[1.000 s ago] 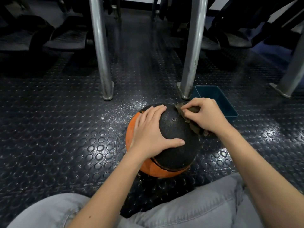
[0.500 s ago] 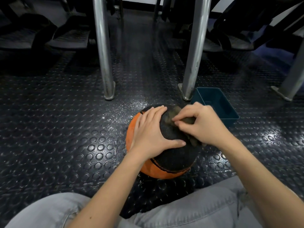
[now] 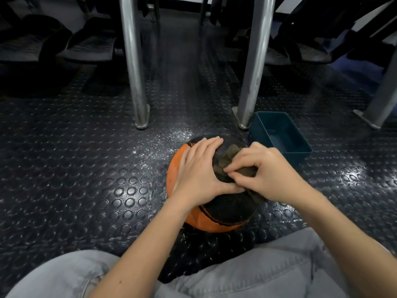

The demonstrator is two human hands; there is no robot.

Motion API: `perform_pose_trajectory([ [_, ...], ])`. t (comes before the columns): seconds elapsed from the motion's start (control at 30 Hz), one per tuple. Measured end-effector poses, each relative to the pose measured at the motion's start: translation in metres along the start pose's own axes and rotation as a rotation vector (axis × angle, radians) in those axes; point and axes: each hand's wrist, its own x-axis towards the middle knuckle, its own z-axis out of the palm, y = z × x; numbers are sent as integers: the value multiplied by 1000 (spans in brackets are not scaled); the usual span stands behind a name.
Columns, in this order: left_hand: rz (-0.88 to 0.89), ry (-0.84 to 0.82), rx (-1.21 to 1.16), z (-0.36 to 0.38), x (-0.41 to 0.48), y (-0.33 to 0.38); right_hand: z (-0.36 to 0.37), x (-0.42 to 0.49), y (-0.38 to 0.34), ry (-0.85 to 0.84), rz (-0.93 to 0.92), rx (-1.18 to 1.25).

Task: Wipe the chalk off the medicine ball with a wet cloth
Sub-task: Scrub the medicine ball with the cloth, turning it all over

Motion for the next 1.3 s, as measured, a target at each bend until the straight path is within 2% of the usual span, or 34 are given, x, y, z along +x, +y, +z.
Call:
perform_pose_trajectory([
  [0.23, 12, -30, 48, 2, 5, 4, -12, 40, 24, 75, 148, -52],
  [0.4, 1, 3, -6, -1, 2, -5, 1, 6, 1, 54, 16, -14],
  [0.47, 14, -29, -3, -3, 4, -6, -3, 10, 6, 35, 35, 7],
  [0.67, 11, -43, 1, -5, 14, -9, -7, 32, 54, 127, 451, 63],
  [0.73, 8, -16, -13, -7, 14, -15, -4, 29, 60, 161, 511, 25],
  [0.77, 6, 1, -24, -7, 13, -19, -4, 29, 55, 202, 484, 22],
  [0.83, 7, 49, -54, -9, 12, -27, -2, 32, 35, 257, 316, 101],
  [0.9, 0, 72, -95, -12, 12, -35, 5, 35, 17, 187, 146, 137],
  [0.97, -15, 47, -145, -15, 12, -40, 11, 39, 18, 135, 154, 160],
  [1.03, -18, 19, -171, -18, 12, -40, 9, 43, 35, 146, 276, 159],
  [1.1, -1, -5, -167, -19, 13, -38, 1, 40, 54, 127, 427, 27],
  [1.17, 31, -3, -165, -18, 13, -37, -4, 35, 59, 151, 471, -27],
  [1.23, 56, 10, -154, -17, 10, -37, -3, 37, 42, 250, 352, 79],
  [1.3, 78, 22, -138, -16, 9, -38, 2, 40, 21, 209, 193, 142],
])
